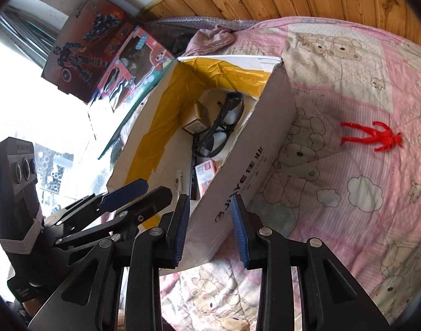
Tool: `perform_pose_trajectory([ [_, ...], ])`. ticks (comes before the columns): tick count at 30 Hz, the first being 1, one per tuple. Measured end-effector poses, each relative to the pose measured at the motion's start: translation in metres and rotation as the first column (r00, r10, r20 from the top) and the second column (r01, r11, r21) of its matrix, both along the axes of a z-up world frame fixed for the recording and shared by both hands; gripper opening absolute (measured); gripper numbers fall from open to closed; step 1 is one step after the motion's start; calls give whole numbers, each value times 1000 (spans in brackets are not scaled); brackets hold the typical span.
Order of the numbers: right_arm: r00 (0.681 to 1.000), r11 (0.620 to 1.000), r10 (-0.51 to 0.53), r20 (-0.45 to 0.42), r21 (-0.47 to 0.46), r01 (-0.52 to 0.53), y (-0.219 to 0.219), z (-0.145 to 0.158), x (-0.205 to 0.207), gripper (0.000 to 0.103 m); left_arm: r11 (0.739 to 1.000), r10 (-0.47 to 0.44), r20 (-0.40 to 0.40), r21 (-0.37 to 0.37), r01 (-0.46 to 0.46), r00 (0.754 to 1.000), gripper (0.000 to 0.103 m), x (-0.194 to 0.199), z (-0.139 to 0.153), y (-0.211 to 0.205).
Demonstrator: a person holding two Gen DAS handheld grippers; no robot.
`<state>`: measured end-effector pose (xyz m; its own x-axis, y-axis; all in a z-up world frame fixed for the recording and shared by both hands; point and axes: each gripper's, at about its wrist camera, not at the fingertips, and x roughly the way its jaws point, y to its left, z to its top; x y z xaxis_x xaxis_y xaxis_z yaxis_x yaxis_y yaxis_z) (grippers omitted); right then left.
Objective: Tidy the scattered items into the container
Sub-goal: 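Withdraw both tools from the box toward the red figure and cream box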
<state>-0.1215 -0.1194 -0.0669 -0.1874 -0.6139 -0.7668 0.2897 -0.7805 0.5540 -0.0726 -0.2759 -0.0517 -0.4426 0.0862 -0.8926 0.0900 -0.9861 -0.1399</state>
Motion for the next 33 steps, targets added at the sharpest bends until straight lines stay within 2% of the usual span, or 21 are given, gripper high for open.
perform_pose_trajectory([
  [12,993,993,-114,15,-10,114,49,-2,26,33,996,-88,-31,-21,87,996,43,11,14,36],
  [21,971,971,-237,30,-18,237,103,-6,35,35,986,-169,-26,-13,168,985,43,7,16,72],
  [27,937,938,-346,43,-16,347,151,-10,38,35,974,-228,-11,-7,228,974,43,-2,12,99],
  [33,888,889,-456,63,-9,457,202,-18,42,35,955,-298,5,-1,298,955,43,-17,4,133],
])
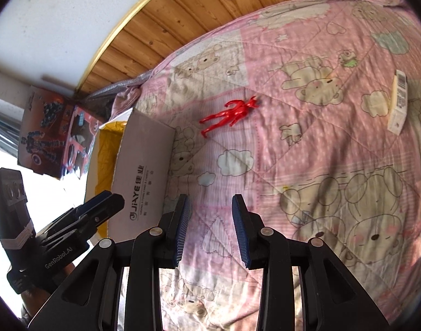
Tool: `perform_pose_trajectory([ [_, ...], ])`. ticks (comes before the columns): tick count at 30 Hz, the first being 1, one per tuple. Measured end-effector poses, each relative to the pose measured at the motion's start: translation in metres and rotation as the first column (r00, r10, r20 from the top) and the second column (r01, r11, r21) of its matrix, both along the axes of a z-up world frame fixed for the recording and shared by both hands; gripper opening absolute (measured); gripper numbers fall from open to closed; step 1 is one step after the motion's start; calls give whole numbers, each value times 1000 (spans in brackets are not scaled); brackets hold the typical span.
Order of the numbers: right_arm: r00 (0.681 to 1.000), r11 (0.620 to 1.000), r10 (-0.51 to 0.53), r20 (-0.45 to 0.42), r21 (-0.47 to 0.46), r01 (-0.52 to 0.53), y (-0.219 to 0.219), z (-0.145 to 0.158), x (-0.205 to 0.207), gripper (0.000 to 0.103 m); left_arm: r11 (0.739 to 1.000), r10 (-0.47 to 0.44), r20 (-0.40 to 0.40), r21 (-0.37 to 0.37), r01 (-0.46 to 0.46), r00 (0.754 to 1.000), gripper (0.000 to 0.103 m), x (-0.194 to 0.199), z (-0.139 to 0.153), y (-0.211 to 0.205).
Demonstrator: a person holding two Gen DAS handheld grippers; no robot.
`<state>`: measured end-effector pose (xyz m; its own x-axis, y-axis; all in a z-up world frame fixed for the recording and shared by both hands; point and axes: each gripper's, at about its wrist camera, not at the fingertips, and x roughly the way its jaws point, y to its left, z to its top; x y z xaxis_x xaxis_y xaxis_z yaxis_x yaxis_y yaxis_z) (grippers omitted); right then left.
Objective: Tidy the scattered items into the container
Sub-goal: 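Withdraw both tools from the box toward the red figure and cream box, then grasp the red figure with the left tool while the right tool grasps the cream box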
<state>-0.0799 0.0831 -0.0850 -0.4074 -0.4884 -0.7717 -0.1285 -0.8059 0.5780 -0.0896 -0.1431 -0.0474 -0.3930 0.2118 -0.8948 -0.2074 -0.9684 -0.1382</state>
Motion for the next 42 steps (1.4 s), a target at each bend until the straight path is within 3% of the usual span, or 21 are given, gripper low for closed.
perform_pose_trajectory([
  [7,984,984,-177,6,8,177,69,-6,1,35,994,-110,-18,-25,109,994,48,-31,-10,43],
  [17,913,902,-408,3,155,403,155,-14,-11,43,985,-154,23,-75,156,988,58,-98,-59,68],
  [26,894,873,-447,37,237,427,179,-41,-31,51,982,-141,79,-116,150,987,58,-141,-120,77],
  [31,895,862,-445,39,288,416,183,-56,-43,51,991,-124,124,-40,130,985,58,-147,-140,77],
  [35,888,852,-457,52,312,420,191,-69,-48,51,967,-253,143,75,245,957,58,-128,-133,97],
  [36,886,850,-460,54,316,422,193,-71,-48,51,961,-274,133,75,266,952,58,-123,-128,101],
  [42,876,842,-477,68,320,433,205,-82,-49,51,962,-267,24,-43,268,963,61,-126,-105,103],
])
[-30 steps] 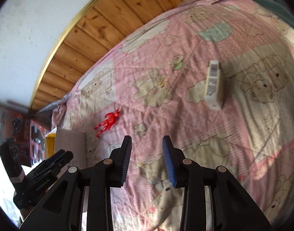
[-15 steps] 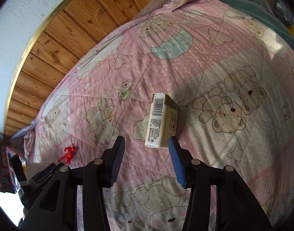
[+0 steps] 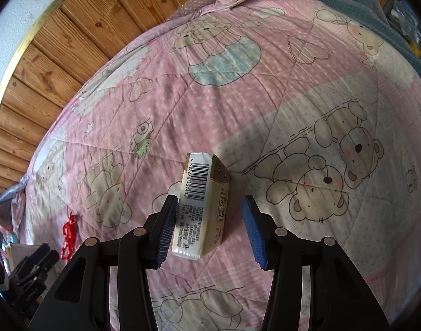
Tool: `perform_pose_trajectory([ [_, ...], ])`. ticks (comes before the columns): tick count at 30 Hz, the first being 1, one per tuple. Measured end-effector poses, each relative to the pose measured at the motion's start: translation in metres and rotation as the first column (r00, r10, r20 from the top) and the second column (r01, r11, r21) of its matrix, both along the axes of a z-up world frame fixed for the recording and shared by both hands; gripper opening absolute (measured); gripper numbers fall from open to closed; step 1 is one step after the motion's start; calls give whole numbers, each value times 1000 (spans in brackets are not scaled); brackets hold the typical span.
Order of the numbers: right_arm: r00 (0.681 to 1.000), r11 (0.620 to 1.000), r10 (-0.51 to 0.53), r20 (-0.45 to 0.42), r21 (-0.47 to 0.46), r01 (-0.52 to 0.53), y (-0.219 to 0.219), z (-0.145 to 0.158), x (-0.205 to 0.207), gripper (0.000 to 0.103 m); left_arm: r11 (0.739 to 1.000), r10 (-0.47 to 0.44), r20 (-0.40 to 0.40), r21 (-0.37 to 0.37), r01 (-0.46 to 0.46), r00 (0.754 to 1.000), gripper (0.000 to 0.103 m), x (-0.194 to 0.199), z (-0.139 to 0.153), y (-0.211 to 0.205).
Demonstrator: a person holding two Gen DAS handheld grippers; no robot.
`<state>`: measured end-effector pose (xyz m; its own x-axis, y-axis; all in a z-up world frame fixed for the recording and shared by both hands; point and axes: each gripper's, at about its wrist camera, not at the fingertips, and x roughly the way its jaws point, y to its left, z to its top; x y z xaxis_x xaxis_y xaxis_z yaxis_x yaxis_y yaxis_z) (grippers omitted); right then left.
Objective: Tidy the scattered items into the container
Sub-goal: 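Grasp the red figure with the left tool while the right tool grasps the cream box, then lift the red figure and cream box and carry both over the white box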
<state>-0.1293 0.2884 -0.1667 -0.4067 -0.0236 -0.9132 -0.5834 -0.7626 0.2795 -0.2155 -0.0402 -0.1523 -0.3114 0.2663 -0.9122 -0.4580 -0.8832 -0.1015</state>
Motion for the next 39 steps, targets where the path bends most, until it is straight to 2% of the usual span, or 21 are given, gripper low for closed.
perform_pose_trajectory([
  [3,1000,1000,-6,1,-13,6,3,-5,-2,51,999,-39,0,-23,39,999,64,-10,-14,4],
  [7,1000,999,-14,21,-31,14,6,-18,-4,51,991,-99,54,-81,103,994,64,-16,-48,18],
  [8,1000,999,-15,24,-43,16,7,-21,-4,51,990,-104,47,-90,108,993,64,-14,-51,20],
  [9,1000,999,-13,28,-50,14,8,-24,-4,51,989,-114,33,-95,117,993,59,-12,-52,22],
  [10,999,999,-9,32,-48,10,9,-25,-3,47,988,-117,26,-96,119,993,49,-12,-51,24],
  [11,999,999,-3,33,-45,4,9,-26,-3,38,990,-110,25,-91,112,994,45,-12,-50,24],
  [12,1000,999,3,29,-45,-2,9,-26,-3,36,991,-104,32,-77,106,994,41,-13,-49,23],
  [14,1000,999,21,21,-47,-20,7,-25,-5,26,993,-92,31,-67,94,995,41,-14,-50,21],
  [16,999,999,28,20,-41,-27,6,-25,-7,25,995,-81,36,-57,83,996,41,-15,-50,19],
  [23,1000,999,26,2,-39,-25,3,-15,1,24,999,-11,84,50,7,996,40,-14,-31,13],
  [28,999,999,33,-4,-41,-33,-3,-5,11,24,996,7,94,87,-15,996,40,-4,-17,10],
  [33,999,998,52,-7,-46,-52,-16,3,19,24,995,19,85,98,-27,996,40,12,-2,6],
  [39,997,996,79,-13,-36,-80,-33,16,31,24,997,62,70,41,-65,996,40,29,18,-5],
])
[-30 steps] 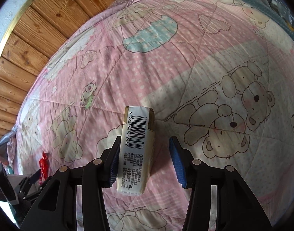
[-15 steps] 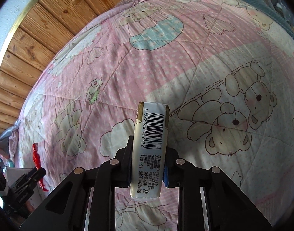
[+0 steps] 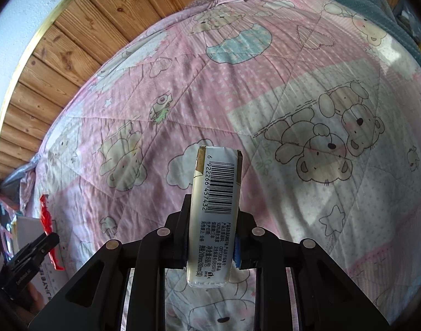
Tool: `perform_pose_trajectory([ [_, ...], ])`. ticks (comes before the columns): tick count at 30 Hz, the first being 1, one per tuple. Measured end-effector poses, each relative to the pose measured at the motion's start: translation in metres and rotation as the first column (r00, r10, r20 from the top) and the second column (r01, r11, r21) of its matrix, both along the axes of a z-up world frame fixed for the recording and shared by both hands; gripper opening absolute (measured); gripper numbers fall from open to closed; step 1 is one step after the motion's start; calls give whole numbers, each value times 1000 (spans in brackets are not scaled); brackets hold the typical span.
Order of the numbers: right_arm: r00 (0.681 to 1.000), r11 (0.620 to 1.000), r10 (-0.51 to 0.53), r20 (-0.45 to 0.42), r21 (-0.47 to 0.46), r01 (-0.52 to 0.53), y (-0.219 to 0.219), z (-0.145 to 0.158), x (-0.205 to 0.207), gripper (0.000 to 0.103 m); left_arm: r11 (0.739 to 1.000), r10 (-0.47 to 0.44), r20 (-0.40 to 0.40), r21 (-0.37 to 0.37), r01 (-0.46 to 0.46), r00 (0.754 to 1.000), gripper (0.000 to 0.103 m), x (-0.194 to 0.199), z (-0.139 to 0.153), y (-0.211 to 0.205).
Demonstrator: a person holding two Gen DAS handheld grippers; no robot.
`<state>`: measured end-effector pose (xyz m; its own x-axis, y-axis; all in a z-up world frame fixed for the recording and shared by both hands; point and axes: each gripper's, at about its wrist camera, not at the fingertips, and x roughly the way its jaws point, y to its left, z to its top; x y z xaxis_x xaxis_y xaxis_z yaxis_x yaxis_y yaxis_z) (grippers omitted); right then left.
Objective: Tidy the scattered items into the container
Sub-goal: 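Lift the red figure and cream box and carry both over the white box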
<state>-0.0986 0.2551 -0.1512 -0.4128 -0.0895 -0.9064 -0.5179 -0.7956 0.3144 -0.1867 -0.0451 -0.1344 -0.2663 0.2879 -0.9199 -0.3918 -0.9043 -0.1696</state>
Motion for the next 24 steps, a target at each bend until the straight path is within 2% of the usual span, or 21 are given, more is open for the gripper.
perform_pose_trajectory([
  [9,998,998,60,-9,23,-60,-32,22,19,24,998,56,-45,-35,-58,997,40,28,39,-22],
  [17,991,990,134,-15,46,-133,-65,38,34,24,995,97,-65,-13,-98,993,40,51,62,-42],
  [24,981,979,193,-24,70,-191,-89,51,41,24,991,130,-106,41,-126,986,40,72,83,-59],
])
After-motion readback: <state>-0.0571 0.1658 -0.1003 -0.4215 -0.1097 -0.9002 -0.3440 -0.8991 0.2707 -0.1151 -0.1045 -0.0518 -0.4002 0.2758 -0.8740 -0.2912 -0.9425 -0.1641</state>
